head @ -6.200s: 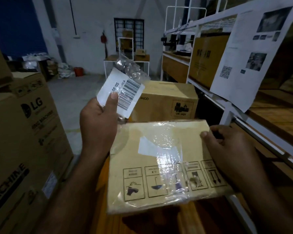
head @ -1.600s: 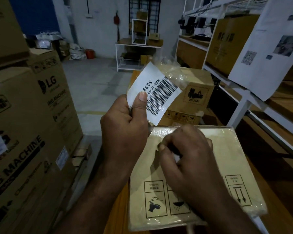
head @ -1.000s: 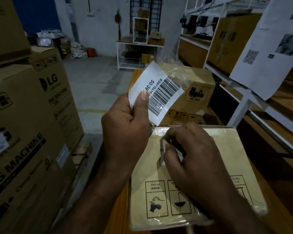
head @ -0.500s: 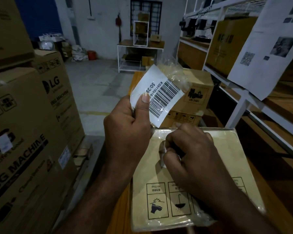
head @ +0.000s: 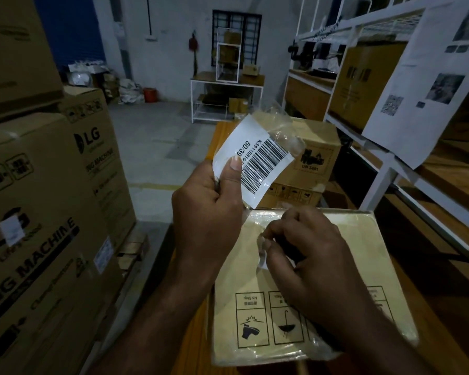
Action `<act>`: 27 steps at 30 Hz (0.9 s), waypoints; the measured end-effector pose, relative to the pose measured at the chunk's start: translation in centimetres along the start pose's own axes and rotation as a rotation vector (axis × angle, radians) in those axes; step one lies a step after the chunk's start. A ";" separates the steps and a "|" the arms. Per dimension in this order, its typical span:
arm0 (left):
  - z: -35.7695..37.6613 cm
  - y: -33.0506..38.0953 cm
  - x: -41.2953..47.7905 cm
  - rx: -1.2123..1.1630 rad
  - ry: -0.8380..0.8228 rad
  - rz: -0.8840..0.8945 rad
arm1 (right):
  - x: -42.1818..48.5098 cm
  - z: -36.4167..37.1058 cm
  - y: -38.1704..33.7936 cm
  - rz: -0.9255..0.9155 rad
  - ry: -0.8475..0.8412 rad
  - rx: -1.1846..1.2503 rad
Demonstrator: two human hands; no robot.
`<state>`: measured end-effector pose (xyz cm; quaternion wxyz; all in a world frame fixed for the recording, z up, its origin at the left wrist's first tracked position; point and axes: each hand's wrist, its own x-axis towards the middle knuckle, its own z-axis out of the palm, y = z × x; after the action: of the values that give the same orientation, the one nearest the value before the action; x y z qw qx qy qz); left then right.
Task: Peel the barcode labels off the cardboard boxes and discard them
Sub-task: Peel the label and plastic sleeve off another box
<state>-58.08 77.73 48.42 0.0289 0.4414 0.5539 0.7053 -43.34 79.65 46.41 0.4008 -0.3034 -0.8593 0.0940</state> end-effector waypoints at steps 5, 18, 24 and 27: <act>0.0 0.1 0.0 -0.017 -0.001 -0.004 | 0.2 0.0 -0.1 0.001 -0.013 -0.052; 0.3 -0.3 0.3 -0.034 0.013 0.002 | 0.6 0.2 -0.2 0.004 -0.046 -0.128; 0.2 -0.4 0.3 -0.024 -0.005 0.008 | 1.0 0.2 -0.7 0.027 -0.092 -0.179; 0.1 -0.3 0.4 -0.015 -0.007 0.013 | 0.9 0.3 -0.8 0.024 -0.086 -0.158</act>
<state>-58.38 78.18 48.39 0.0295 0.4475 0.5457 0.7079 -44.38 79.60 47.09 0.3373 -0.3400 -0.8768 0.0437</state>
